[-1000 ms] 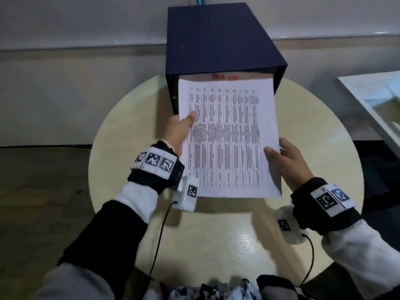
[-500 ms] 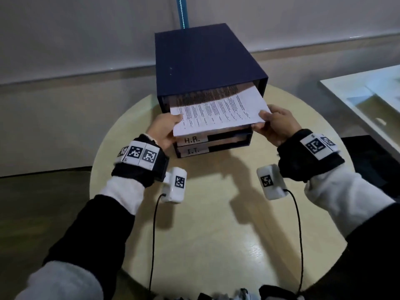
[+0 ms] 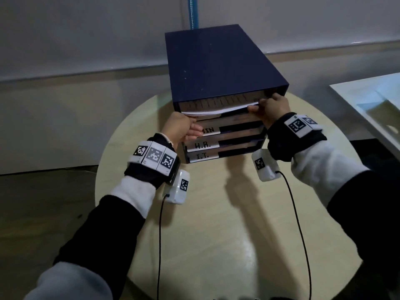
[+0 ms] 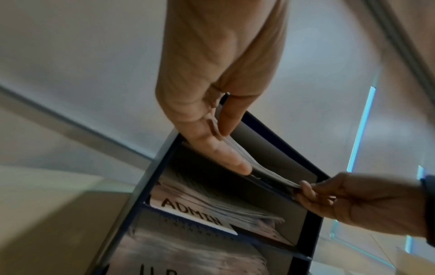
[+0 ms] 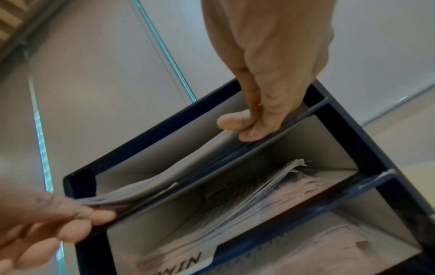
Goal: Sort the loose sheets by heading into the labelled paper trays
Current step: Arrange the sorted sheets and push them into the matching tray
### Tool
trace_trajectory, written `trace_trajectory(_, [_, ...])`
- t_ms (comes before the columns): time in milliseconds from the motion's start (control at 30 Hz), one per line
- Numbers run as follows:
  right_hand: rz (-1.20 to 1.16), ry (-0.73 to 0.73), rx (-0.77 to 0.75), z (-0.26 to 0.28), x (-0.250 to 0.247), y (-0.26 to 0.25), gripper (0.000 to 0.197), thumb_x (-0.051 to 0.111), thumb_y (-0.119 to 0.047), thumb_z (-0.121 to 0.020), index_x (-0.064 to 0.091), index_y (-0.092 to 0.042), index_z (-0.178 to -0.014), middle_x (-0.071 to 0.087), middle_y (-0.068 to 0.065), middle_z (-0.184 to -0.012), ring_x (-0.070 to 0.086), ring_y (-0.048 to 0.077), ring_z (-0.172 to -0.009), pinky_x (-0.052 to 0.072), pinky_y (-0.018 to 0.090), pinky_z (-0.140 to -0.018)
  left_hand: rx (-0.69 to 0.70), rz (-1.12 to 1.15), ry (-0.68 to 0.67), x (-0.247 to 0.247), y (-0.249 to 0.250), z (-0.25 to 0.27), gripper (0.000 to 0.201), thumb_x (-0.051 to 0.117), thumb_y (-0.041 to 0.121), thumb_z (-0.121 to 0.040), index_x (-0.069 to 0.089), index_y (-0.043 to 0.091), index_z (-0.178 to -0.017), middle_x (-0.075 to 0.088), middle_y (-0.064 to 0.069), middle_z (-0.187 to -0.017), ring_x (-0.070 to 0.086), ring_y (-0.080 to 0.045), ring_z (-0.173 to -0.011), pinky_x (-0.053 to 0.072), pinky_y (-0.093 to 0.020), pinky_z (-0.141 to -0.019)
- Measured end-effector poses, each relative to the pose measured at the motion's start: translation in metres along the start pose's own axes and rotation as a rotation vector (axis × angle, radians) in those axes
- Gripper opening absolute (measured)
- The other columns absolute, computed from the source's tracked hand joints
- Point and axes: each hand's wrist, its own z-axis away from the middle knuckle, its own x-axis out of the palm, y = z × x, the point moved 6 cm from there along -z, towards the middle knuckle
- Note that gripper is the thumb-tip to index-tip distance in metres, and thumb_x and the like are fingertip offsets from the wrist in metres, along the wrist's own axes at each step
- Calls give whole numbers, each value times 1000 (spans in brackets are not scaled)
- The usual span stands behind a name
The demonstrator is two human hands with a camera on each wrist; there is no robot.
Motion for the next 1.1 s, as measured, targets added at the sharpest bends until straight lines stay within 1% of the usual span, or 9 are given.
trace_trajectory(67, [103, 37, -17, -2, -3, 6, 35, 39, 7, -90, 42, -11, -121, 45, 1, -76, 58, 12, -45, 55, 25, -58, 73, -174, 21, -1, 3, -3, 18, 34, 1, -97, 52, 3, -95, 62, -13, -78, 60, -13, -50, 47, -18, -46])
trace_trajectory(133, [308, 53, -161, 0, -8, 2, 30, 49, -6, -79, 53, -31, -96, 53, 0, -77, 60, 18, -56, 56, 36, -72, 186, -428, 96, -3, 7, -4, 20, 39, 3, -94, 57, 4, -84, 65, -19, -95, 62, -24, -70, 51, -29, -65])
trace_trajectory(200, [490, 49, -255, 0, -12, 1, 19, 52, -21, -66, 54, -40, -67, 58, -4, -75, 58, 24, -71, 51, 50, -82, 292, -712, 236, -6, 15, 3, 21, 42, 7, -92, 62, 4, -94, 63, -19, -104, 60, -34, -93, 46, -34, -76])
trace_trajectory(333, [745, -54, -322, 11, 2, -5, 8, 57, -12, -81, 59, -18, -77, 61, 5, -83, 58, 23, -81, 51, 45, -86, 560, -924, 395, 3, 21, 19, 20, 48, 1, -90, 62, 4, -103, 58, -13, -109, 55, -33, -100, 46, -36, -72])
trace_trajectory(467, [918, -136, -381, 7, 11, -11, 19, 55, -7, -83, 62, -2, -100, 66, 18, -100, 61, 32, -94, 47, 35, -84, 823, -912, 301, 20, 19, 7, 32, 61, -2, -81, 59, -6, -114, 59, -22, -108, 57, -38, -98, 51, -43, -82])
trace_trajectory(600, [1073, -199, -554, 14, 18, -15, 18, 57, -6, -82, 64, -1, -98, 66, 17, -99, 59, 31, -94, 41, 28, -79, 616, -1027, 165, 23, 19, -17, 32, 38, 20, -100, 56, 2, -119, 56, -18, -115, 54, -34, -103, 41, -38, -83])
trace_trajectory(733, [1200, -263, -672, 17, 24, -7, 16, 59, -5, -78, 67, 0, -91, 62, 20, -93, 54, 36, -95, 38, 32, -79, 591, -965, 160, 23, 23, -23, 27, 38, 14, -99, 59, -2, -104, 59, -21, -101, 58, -35, -94, 39, -34, -72])
trace_trajectory(1000, [1236, -336, -532, -5, 27, 8, 37, 64, -25, -84, 59, -5, -115, 56, 17, -118, 46, 33, -116, 36, 43, -100, 407, -916, 237, 26, 29, -40, 25, 38, 1, -95, 60, -9, -104, 61, -27, -108, 58, -40, -100, 45, -40, -81])
trace_trajectory(1100, [1165, -398, -520, -9, 25, 5, 43, 72, -21, -78, 59, -6, -117, 57, 12, -119, 53, 25, -110, 39, 22, -92, 331, -848, 227, 25, 25, -48, 30, 38, 8, -98, 60, -5, -112, 59, -25, -117, 56, -36, -109, 41, -36, -87])
